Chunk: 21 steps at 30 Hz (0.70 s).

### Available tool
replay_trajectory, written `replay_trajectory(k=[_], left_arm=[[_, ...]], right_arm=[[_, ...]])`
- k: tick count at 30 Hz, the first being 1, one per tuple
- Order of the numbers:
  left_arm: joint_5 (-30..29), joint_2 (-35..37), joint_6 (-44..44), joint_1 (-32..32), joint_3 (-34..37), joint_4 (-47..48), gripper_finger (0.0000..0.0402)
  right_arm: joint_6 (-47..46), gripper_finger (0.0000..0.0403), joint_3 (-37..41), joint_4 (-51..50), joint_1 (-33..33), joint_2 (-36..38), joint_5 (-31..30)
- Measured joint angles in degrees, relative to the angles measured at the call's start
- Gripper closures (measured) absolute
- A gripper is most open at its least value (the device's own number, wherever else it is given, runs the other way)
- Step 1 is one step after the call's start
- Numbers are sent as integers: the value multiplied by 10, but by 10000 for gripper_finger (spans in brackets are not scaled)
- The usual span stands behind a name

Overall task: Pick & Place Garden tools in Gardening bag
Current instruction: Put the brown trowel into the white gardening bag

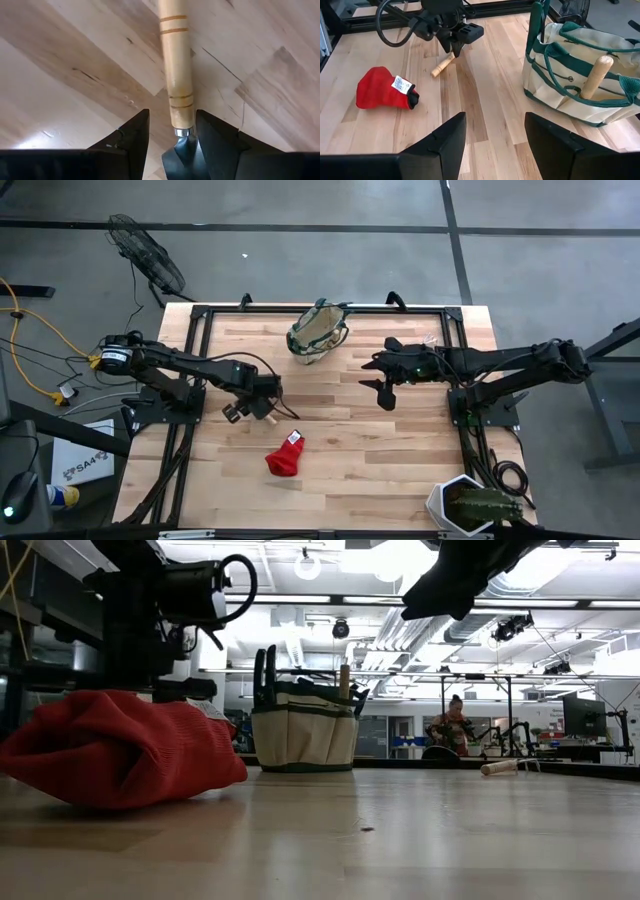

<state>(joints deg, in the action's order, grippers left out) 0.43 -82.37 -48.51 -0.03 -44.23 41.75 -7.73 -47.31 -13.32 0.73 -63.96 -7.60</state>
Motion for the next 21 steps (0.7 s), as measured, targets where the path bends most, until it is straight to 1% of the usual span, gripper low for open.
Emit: replay_trajectory(k=[5, 10, 17, 21], left_arm=[[5, 0, 7, 0, 3, -5, 245], [11, 0, 5, 0, 28, -20, 245], [17, 2, 38, 0, 58, -67, 246], [17, 2, 42, 0, 61, -71, 268]], right_arm=[[0, 208, 0, 0, 0, 0, 0], [0, 208, 0, 0, 0, 0, 0], [0, 208, 0, 0, 0, 0, 0], [0, 208, 0, 0, 0, 0, 0]])
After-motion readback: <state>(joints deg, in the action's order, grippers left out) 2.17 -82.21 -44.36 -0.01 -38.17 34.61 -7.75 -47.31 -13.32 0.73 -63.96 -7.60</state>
